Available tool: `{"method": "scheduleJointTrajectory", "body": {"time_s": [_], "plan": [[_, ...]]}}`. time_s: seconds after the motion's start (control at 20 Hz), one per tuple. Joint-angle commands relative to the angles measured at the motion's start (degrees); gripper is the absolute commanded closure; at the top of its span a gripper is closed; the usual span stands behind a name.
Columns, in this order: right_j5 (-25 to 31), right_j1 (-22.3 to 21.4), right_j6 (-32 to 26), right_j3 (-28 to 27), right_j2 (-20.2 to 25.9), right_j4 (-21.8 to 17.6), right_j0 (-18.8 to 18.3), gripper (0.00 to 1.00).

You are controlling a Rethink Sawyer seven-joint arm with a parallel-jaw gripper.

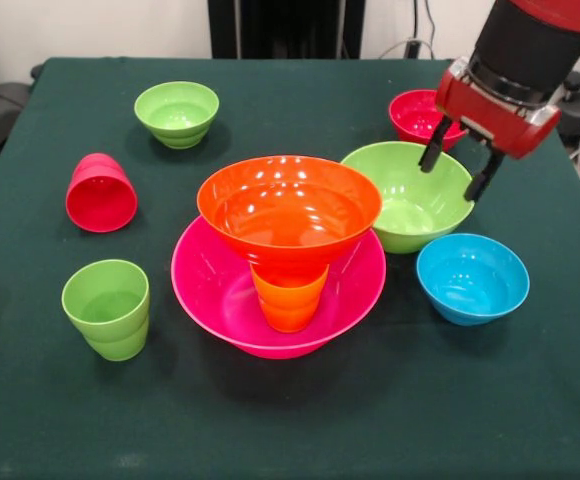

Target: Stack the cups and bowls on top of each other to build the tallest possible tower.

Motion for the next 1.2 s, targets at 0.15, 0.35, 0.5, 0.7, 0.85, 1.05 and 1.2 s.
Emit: {"method": "scheduleJointTrajectory", "body": {"time_s": [0.15, 0.35, 0.5, 0.7, 0.85, 1.05, 1.2], "plan": [[-6.04, -2.52, -11.48, 8.95, 11.45, -8.56, -0.44, 0.00], [-8.73, -3.57, -15.08, 11.68, 14.54, -12.33, -1.62, 0.00], [-9.41, -4.11, -18.20, 13.30, 17.64, -15.18, -3.77, 0.00], [-9.87, -4.11, -17.32, 14.85, 19.77, -18.04, -5.56, 0.00], [-9.95, -4.00, -17.85, 15.37, 21.45, -20.27, -7.09, 0.00], [-9.59, -5.20, -18.52, 16.75, 23.20, -23.64, -8.22, 0.00], [-8.22, -6.49, -19.25, 17.61, 24.45, -25.82, -8.56, 0.00]]}}
